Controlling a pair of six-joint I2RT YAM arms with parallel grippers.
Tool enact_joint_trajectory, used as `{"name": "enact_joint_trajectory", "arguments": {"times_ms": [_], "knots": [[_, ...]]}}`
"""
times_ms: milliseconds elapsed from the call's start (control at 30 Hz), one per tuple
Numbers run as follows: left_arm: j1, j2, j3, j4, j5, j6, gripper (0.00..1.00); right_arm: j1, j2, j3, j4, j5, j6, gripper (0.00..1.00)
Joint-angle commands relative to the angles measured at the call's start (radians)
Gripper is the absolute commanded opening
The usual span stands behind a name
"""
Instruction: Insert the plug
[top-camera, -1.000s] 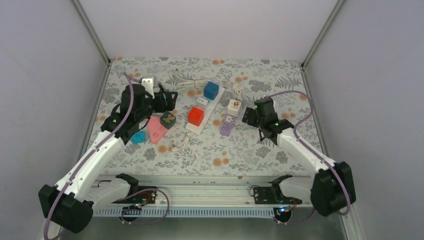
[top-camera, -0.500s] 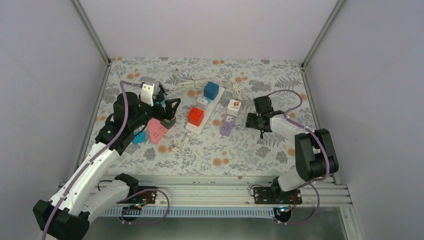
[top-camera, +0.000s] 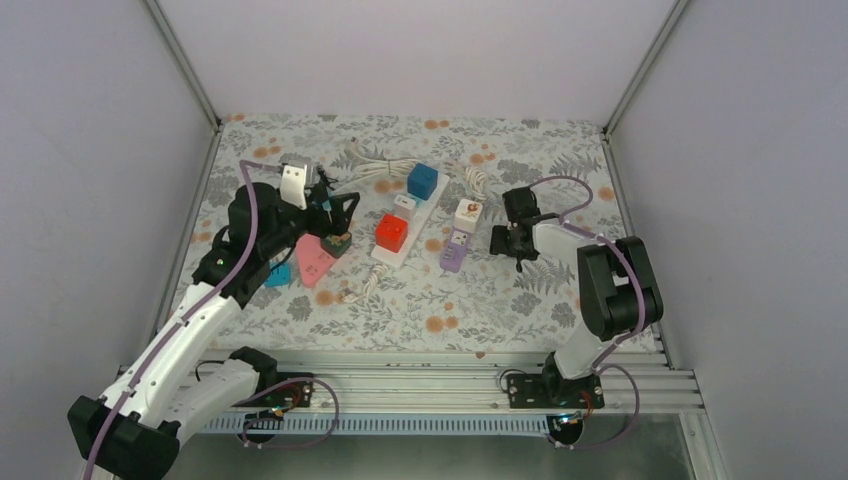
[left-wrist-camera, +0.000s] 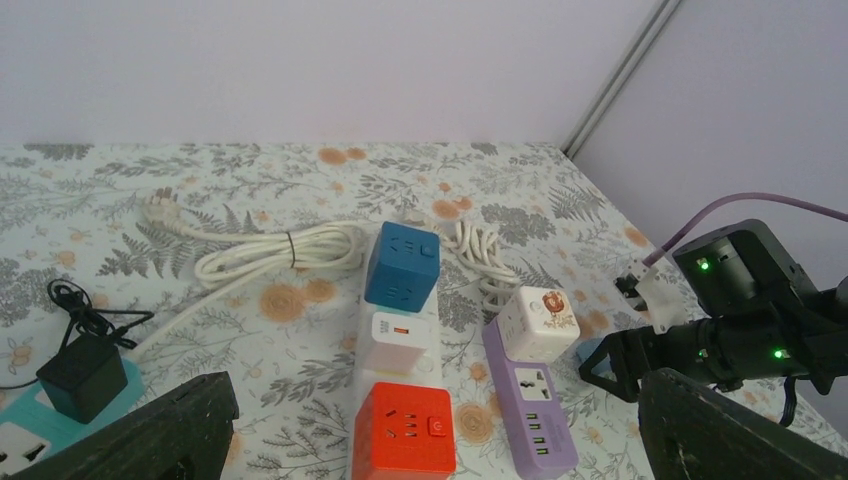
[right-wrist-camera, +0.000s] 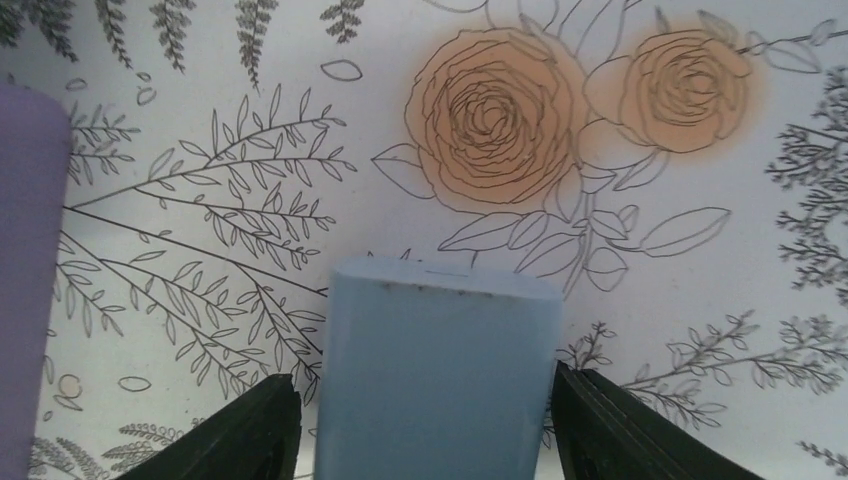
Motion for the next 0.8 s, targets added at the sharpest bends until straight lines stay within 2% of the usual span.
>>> {"name": "enact_joint_trajectory", "arguments": {"times_ms": [0,100,333,400,600,767], "knots": [[0.003,0.018,0.019,0.016,-0.012,-0.019,1.00,-0.010,0.033,0.024,0.017,-0.032,-0.017,0.64],[0.004,0.034,0.030,0.011,-0.009,-0.026,1.00,-0.009,0.040,0.024,0.020,-0.025,-0.015,0.59],[0.004,0.051,0.047,0.010,-0.017,-0.039,1.00,-0.003,0.058,0.043,0.008,0.050,0.008,0.38],[0.003,0.065,0.054,0.008,0.005,-0.048,1.00,0.010,0.020,0.036,0.014,0.073,0.017,0.37],[0.003,0.115,0.074,0.011,0.101,-0.065,1.00,0.075,-0.272,-0.026,0.118,0.011,-0.013,0.37],[0.002,0.153,0.108,0.030,0.242,-0.072,1.00,0.134,-0.445,-0.001,0.150,-0.133,-0.046,0.38]]}}
